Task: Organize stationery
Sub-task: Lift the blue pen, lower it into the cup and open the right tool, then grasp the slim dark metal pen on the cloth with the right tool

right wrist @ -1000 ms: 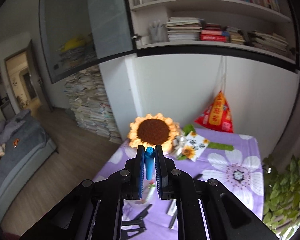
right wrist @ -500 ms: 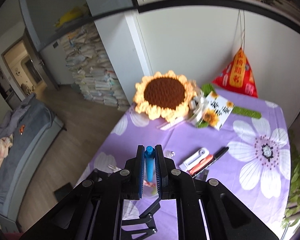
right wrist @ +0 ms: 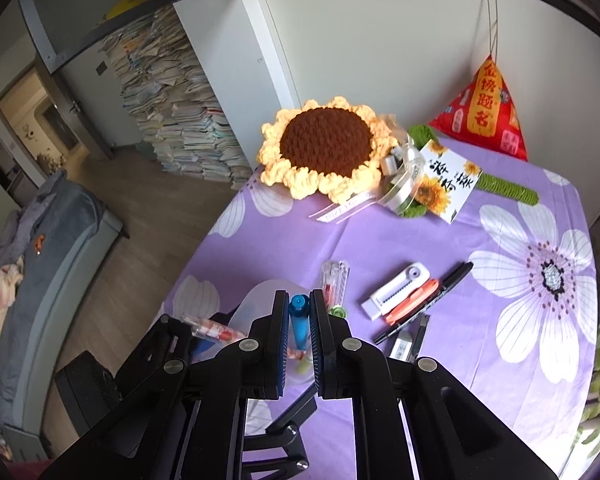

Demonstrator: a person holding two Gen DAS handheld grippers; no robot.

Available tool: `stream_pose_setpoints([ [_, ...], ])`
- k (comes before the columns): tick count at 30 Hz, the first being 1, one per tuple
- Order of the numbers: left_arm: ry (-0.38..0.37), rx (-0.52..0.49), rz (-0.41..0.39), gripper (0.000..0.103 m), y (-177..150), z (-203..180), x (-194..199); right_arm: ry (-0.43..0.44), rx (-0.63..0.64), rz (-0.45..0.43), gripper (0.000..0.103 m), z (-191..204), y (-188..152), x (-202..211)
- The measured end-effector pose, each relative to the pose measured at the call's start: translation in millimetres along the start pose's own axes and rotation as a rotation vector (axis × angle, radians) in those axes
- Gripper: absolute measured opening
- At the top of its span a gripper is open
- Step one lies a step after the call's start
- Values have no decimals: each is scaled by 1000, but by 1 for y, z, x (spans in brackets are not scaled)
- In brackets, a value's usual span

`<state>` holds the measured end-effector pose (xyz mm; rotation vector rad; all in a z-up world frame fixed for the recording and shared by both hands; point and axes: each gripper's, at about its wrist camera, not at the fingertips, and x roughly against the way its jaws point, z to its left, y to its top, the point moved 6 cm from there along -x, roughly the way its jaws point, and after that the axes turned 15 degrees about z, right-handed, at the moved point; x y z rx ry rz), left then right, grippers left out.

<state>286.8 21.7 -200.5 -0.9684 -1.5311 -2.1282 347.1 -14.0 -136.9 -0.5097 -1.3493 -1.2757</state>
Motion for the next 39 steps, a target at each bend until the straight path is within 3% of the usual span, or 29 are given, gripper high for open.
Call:
stream_pose_setpoints([
  [4,0,0,1,73,0,0,0,-4,9,1,11,1,-3,7],
  [10,-1,0,0,73,0,0,0,6,-26,-103,11,-6,-4,42],
  [13,0,0,0,73,0,0,0,-31,-62,-127,11,-21,-9,51],
  [16,0,0,-1,73,0,0,0,-96,-101,-58,12,-44,-21,31],
  [18,-1,-1,-2,73,0,-1,0,-134,-130,44,12,-62,-33,3],
  [24,-2,1,0,73,1,-2,0,-152,-186,221,12,-90,-62,-59],
  [30,-2,2,0,73,1,-2,0,-136,-158,261,12,-88,-74,-76],
  [39,-5,3,3,73,0,-1,-1,-233,-99,264,13,-80,-78,-88],
])
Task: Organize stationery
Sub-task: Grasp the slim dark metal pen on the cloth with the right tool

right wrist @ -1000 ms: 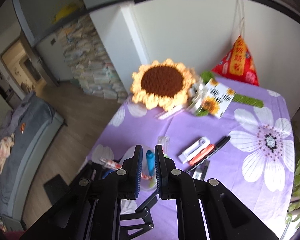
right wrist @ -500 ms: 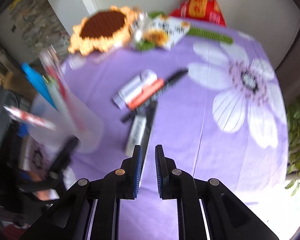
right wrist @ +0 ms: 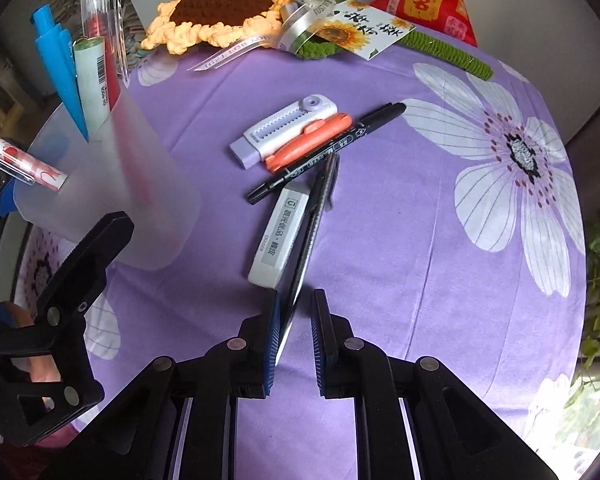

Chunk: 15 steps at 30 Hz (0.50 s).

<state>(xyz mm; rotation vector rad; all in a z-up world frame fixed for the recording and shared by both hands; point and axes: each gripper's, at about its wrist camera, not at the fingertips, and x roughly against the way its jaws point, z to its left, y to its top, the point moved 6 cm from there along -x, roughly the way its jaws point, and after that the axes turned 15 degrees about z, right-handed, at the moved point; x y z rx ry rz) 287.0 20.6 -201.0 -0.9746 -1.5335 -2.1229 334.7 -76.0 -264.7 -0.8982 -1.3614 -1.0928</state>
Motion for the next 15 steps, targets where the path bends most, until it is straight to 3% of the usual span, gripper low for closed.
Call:
stream_pose_setpoints([
  [3,0,-1,-1,73,0,0,0,-33,-37,-1,5,-10,-1,1],
  [15,1,1,1,73,0,2,-1,-6,-133,84,5,-67,-49,7],
])
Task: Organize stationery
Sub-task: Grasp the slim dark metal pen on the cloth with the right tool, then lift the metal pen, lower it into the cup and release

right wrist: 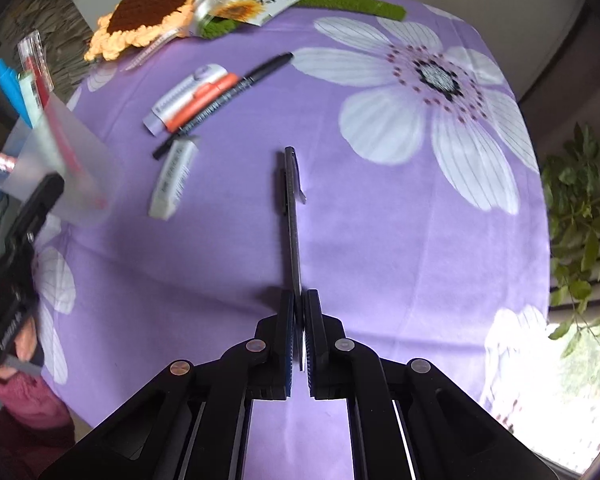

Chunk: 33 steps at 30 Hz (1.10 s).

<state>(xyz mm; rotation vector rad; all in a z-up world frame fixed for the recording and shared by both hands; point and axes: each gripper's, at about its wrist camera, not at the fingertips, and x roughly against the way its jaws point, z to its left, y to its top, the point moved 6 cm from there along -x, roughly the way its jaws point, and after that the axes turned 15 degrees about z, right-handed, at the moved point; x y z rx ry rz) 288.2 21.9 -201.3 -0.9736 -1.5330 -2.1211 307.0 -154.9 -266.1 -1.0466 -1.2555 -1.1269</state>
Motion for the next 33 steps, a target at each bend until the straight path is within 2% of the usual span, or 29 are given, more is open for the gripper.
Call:
stream_pose_setpoints([
  [5,0,0,0,73,0,0,0,-43,21,18,5,-6,-12,5],
  [10,-1,0,0,73,0,0,0,54,-1,-57,6,-4,3,28],
  [12,-1,0,-1,73,0,0,0,50,-5,-82,6,-2,15,32],
  [20,-1,-1,-1,73,0,0,0,12,-85,-58,6,-16,35,6],
  [25,-1,0,-1,73,0,0,0,61,-13,-13,6,5,26,3],
  [27,-1,0,-1,73,0,0,0,62,27,-25,6,15,25,8],
  [30,-2,1,1,73,1,0,1,45,20,-60,6,13,29,16],
  [33,-2,1,0,73,1,0,1,74,18,-70,6,12,35,22],
])
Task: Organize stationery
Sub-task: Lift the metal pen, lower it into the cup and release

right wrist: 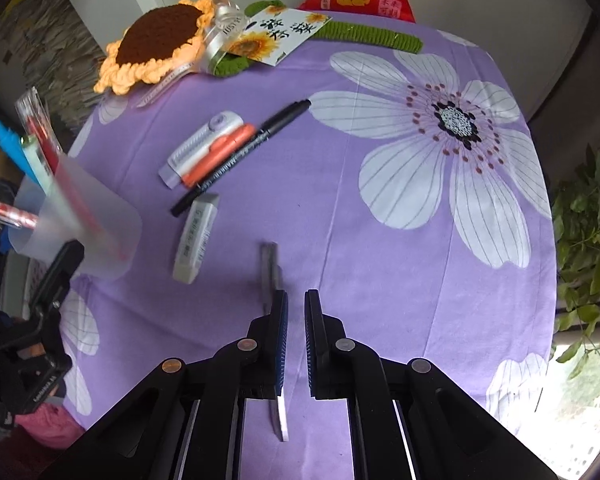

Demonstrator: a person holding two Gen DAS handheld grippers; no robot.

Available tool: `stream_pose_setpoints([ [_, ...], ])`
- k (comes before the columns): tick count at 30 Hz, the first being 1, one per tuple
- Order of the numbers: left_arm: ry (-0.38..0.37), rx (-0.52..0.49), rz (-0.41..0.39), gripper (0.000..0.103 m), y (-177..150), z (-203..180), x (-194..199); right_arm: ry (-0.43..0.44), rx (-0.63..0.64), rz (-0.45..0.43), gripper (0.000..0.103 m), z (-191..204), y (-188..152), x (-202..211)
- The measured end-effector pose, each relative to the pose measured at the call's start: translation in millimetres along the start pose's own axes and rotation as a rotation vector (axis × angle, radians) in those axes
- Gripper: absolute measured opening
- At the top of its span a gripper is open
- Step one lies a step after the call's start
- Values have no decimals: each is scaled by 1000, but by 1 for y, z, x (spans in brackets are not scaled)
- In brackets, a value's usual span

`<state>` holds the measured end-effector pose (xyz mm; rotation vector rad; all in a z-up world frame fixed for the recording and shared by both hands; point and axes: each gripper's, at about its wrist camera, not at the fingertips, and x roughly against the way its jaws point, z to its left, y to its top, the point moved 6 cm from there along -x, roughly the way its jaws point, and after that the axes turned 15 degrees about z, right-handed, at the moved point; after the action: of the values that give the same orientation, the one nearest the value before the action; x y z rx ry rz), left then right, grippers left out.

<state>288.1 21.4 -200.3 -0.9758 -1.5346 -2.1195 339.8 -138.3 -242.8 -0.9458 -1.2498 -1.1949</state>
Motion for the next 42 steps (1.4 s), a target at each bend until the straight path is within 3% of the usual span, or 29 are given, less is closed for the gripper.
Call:
stream_pose_setpoints([
  [6,0,1,0,73,0,0,0,-53,52,19,20,12,11,-7],
  [11,-1,0,0,73,0,0,0,-107,90,43,24,24,20,-14],
  [13,0,1,0,73,0,0,0,-129,88,48,34,23,23,-16],
  [15,0,0,0,73,0,0,0,-132,87,57,37,22,24,-18],
  [20,-1,0,0,73,0,0,0,-103,64,55,37,19,29,-24],
  [21,-1,0,0,73,0,0,0,-97,55,49,34,18,30,-23],
  [22,-1,1,0,73,0,0,0,-99,48,41,19,17,30,-23],
  [23,-1,1,0,73,0,0,0,-108,48,35,12,16,30,-22],
  [25,-3,2,0,73,0,-1,1,-110,38,32,12,15,28,-20],
  [35,-6,2,-1,73,0,-2,1,-32,63,-175,12,35,5,59],
  [42,-8,2,0,73,1,-2,1,45,144,-389,12,72,-13,141],
])
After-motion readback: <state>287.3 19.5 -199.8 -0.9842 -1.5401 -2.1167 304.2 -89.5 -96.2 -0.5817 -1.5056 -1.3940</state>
